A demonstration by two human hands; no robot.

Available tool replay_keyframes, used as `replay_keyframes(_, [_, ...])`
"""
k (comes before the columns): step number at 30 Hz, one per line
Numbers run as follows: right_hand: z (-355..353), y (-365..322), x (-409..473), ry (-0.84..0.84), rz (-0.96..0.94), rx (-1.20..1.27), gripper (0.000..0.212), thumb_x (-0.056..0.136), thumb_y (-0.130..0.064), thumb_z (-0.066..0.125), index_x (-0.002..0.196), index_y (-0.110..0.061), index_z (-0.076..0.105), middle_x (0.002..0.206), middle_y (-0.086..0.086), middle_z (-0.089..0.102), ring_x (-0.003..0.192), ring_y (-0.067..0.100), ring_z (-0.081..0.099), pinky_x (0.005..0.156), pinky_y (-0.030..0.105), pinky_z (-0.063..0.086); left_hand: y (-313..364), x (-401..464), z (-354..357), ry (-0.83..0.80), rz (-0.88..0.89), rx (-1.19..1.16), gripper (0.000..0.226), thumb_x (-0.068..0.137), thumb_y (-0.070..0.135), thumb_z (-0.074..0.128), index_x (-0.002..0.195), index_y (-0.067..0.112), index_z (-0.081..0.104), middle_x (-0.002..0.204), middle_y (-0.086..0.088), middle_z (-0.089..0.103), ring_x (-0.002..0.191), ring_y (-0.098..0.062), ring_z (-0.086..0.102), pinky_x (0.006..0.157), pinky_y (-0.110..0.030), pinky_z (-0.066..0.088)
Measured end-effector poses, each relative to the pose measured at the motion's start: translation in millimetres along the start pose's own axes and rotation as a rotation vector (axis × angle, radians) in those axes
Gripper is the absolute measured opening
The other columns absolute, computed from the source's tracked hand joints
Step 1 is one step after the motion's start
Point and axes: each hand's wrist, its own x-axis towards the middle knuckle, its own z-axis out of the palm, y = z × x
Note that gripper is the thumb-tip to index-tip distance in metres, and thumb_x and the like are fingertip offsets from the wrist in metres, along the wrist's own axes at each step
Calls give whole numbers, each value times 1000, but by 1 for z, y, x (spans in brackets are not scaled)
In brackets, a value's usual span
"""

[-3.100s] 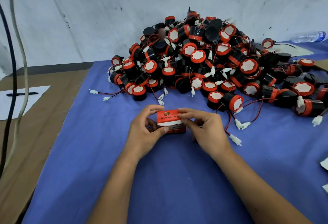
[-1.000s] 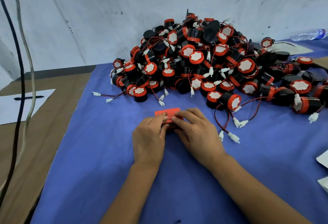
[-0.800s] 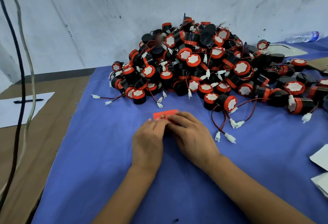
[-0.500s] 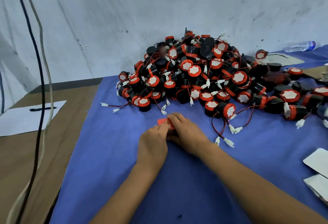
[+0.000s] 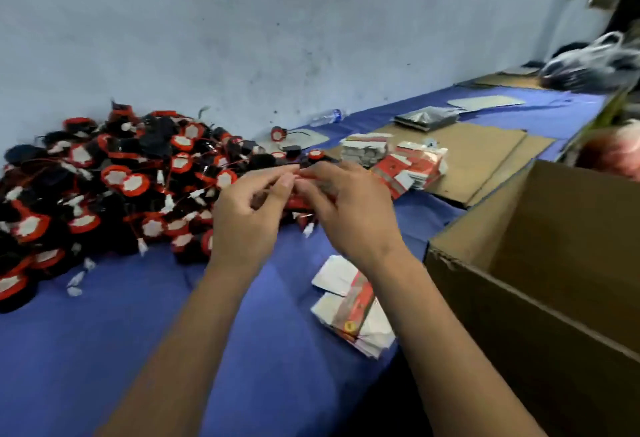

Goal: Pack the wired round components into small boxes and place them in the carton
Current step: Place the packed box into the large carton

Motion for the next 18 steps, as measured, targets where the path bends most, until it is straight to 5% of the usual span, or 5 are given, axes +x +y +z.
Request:
replay_keyframes(4, [-133, 64, -23, 31, 410, -191, 21, 98, -42, 63, 112, -33, 76, 108, -6, 77, 103, 18, 69, 83, 35, 54, 66, 8, 127, -420, 112, -13, 22, 105, 21, 60, 117, 15, 77, 111, 3, 76, 104, -7, 67, 91, -21, 49])
replay_keyframes(6, [-174, 86, -39, -99, 641, -349, 19, 96, -38, 65, 111, -31, 74, 110, 0, 74, 100, 22, 67, 80, 33, 53, 81, -1, 176, -635, 178, 124, 22, 105, 25, 60, 111, 15, 79, 103, -1, 76, 95, -12, 65, 82, -27, 47])
replay_keyframes(11, [-188, 116, -68, -541, 935, -393, 21, 94, -14, 70, 113, -19, 73, 93, 4, 70, 78, 15, 65, 70, 33, 56, 78, -22, 233, -1185, 17, 397, 29, 104, 37, 56, 110, 17, 75, 98, -5, 74, 87, -23, 70, 79, -38, 57])
replay_keyframes(15, [-176, 121, -67, -631, 886, -314, 27, 95, -17, 69, 122, -19, 69, 98, 4, 69, 69, 11, 69, 60, 28, 59, 65, -23, 234, -1069, 33, 372, 17, 98, 27, 64, 88, 18, 75, 86, -6, 74, 83, -27, 68, 73, -37, 54])
replay_keyframes(18, [-168, 121, -61, -602, 842, -316, 47, 92, -33, 75, 136, -23, 60, 121, 6, 66, 93, 20, 68, 84, 41, 62, 62, -22, 222, -734, -3, 59, 15, 91, 6, 68, 92, 16, 79, 88, -5, 76, 85, -24, 72, 77, -39, 60])
